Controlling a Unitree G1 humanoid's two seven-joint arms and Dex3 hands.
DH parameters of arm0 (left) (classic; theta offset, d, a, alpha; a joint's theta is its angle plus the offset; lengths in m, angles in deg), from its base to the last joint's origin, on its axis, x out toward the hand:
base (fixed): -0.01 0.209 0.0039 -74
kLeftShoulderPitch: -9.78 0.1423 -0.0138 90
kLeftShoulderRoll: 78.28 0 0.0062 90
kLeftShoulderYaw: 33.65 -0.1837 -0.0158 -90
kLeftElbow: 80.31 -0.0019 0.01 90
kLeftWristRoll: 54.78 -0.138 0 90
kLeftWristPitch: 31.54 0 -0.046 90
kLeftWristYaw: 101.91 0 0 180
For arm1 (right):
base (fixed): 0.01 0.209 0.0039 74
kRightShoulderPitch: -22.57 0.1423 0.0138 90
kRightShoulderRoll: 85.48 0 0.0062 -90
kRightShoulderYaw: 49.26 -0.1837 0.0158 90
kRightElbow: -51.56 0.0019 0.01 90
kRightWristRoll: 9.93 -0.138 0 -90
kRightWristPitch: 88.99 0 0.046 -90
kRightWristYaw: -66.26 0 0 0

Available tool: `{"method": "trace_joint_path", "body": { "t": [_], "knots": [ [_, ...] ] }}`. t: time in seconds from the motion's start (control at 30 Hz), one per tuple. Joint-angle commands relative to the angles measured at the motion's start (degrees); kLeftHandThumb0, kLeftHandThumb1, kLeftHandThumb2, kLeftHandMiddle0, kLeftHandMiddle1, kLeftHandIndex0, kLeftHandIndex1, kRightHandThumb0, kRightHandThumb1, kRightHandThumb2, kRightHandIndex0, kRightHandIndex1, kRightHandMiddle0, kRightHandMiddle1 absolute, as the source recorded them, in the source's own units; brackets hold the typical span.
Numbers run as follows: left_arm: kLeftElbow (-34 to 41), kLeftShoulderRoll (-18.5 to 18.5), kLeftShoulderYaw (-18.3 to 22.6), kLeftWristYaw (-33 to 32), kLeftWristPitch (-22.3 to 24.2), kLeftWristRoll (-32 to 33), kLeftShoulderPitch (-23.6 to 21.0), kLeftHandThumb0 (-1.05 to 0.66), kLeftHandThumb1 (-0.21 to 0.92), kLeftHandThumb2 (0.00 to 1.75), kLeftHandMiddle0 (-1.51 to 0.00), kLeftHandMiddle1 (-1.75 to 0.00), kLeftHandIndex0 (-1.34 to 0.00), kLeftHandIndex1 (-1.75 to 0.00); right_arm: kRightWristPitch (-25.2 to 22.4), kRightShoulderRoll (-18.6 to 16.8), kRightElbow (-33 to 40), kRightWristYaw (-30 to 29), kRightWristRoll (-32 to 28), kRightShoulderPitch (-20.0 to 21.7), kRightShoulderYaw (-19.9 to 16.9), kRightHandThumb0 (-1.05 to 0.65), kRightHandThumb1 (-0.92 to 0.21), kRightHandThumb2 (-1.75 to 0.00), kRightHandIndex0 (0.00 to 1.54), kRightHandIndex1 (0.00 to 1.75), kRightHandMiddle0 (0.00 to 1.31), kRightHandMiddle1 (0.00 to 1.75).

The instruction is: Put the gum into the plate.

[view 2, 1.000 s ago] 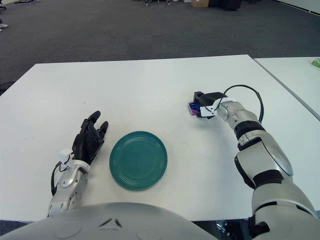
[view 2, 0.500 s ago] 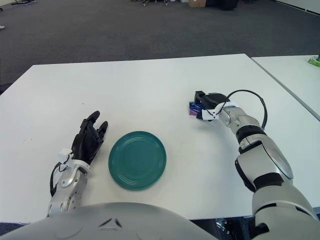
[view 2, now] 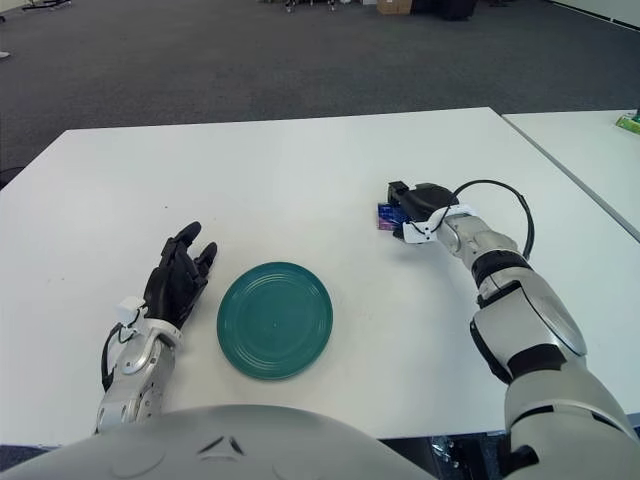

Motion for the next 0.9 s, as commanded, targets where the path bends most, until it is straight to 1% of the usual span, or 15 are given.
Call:
{"method": "trace_joint_path", "body": {
  "t": [0.0, 0.2, 0.37, 0.5, 0.63, 0.87],
  "knots": [
    [-0.49, -0.16, 0.42, 0.06, -0.68, -0.12, -1.14, -0.99, 0.92, 1.02, -0.5, -0.03, -0.01, -0.75, 0.71, -0.54, -0.5, 1.35, 1.43, 1.75, 0.82, -0.39, -0.66, -0.87, 0.76, 1.75, 0.36, 1.75],
    [-1.15, -0.06, 0.7, 0.48, -0.93, 0.54, -1.31, -0.98, 0.92, 1.02, -0.5, -0.02, 0.0, -0.76, 2.81, 0.99, 1.14, 1.84, 1.08, 5.89, -0.33, -0.4, -0.63, -0.91, 0.8, 1.75, 0.38, 1.75],
    [-1.47, -0.04, 0.91, 0.75, -0.88, 0.83, -1.43, -0.97, 0.92, 1.03, -0.5, -0.02, 0.0, -0.76, 2.89, 1.14, 1.95, 1.38, 1.12, 7.27, -0.97, -0.4, -0.62, -0.93, 0.81, 1.75, 0.39, 1.75],
    [-1.95, -0.04, 1.19, 0.83, -0.75, 0.77, -1.8, -0.98, 0.92, 1.03, -0.5, -0.01, 0.0, -0.75, 2.79, 1.55, 5.74, 3.77, -1.08, 9.2, -3.53, -0.4, -0.61, -0.94, 0.79, 1.75, 0.4, 1.75],
    [-2.26, 0.01, 1.35, 0.87, -0.76, 0.75, -1.99, -0.98, 0.92, 1.03, -0.5, -0.01, 0.0, -0.75, 2.91, 2.17, 9.15, 5.96, -2.0, 9.34, -5.19, -0.41, -0.59, -0.97, 0.77, 1.75, 0.41, 1.75],
    [-2.61, 0.15, 1.45, 0.83, -0.98, 0.68, -2.18, -0.98, 0.92, 1.03, -0.49, -0.01, 0.0, -0.75, 2.71, 2.76, 15.33, 7.16, -3.26, 7.29, -8.09, -0.41, -0.56, -1.01, 0.75, 1.75, 0.43, 1.75]
  ]
}}
